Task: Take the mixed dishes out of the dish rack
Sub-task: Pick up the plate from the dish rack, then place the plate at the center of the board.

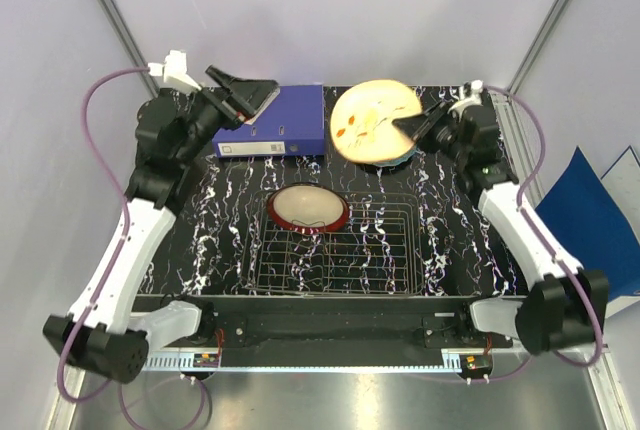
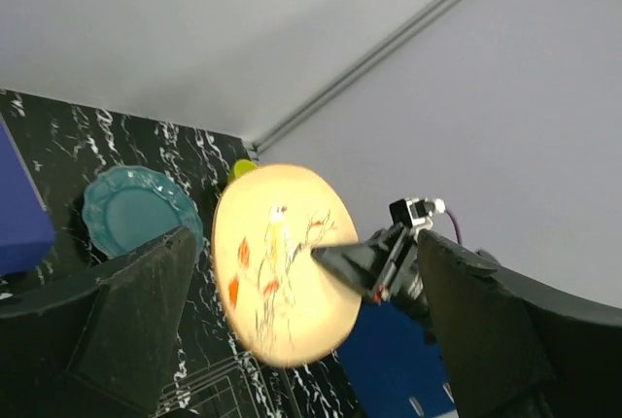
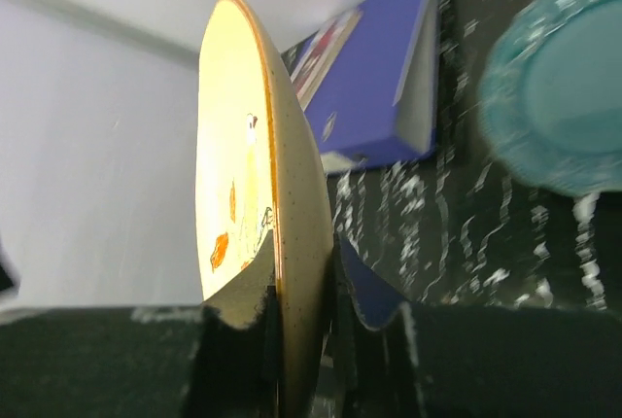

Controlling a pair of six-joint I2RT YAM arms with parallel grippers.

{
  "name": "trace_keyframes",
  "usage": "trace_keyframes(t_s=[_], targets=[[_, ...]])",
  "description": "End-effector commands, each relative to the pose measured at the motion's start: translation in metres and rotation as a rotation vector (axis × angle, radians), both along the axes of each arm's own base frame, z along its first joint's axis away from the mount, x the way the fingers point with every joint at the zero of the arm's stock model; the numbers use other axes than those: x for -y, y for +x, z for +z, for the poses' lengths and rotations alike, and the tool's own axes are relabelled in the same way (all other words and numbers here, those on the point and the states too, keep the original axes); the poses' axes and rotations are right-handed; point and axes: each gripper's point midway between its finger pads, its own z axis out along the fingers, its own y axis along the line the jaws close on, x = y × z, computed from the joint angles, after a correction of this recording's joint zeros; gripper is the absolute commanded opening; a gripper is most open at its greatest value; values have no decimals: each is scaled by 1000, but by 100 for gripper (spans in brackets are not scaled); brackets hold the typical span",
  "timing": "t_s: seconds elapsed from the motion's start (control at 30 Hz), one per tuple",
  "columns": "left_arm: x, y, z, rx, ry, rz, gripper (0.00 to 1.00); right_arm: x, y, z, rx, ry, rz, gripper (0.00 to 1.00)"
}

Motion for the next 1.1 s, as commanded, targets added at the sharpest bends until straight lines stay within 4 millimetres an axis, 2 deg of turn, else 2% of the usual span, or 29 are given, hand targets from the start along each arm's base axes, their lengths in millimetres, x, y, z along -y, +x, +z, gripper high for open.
trace_keyframes(t_s=[0.0, 0.03, 0.07, 0.1, 0.13, 0.17, 0.23, 0.3, 0.33, 0.43, 0.47, 0.63, 0.73, 1.0, 1.07], targets=[[-21, -5, -10, 30, 13, 112, 99, 48, 59, 79, 155, 92, -197, 0], [-23, -9, -15, 27, 12, 113, 99, 61, 70, 91, 165, 94, -229, 0], [-22, -11, -17, 22, 8, 107, 99, 64, 88, 75, 125, 90, -240, 0], [-21, -12, -20, 18, 7, 100, 99, 65, 97, 74, 122, 85, -238, 0], [-21, -14, -26, 7, 7, 95, 99, 66, 105, 85, 141, 83, -237, 0], [-20, -16, -29, 1, 0, 85, 99, 68, 122, 65, 94, 76, -240, 0], [-18, -18, -38, -8, 1, 74, 99, 66, 144, 50, 51, 61, -227, 0], [-17, -18, -44, -21, 3, 64, 99, 65, 157, 35, 9, 46, -221, 0], [-15, -18, -50, -26, 15, 50, 99, 63, 169, 20, -19, 41, -213, 0], [-13, -14, -55, -38, 39, 48, 99, 58, 183, -5, -66, 39, -189, 0], [-13, -13, -55, -35, 42, 45, 99, 57, 188, -24, -100, 33, -183, 0], [-8, -8, -65, -54, 42, 23, 99, 54, 192, -78, -178, 28, -167, 0], [-2, -7, -75, -73, 25, -6, 99, 49, 194, -99, -196, 32, -141, 0], [2, -4, -93, -98, 33, -29, 99, 38, 200, -129, -220, 48, -94, 0], [3, -3, -95, -105, 36, -29, 99, 34, 201, -142, -242, 44, -84, 0]])
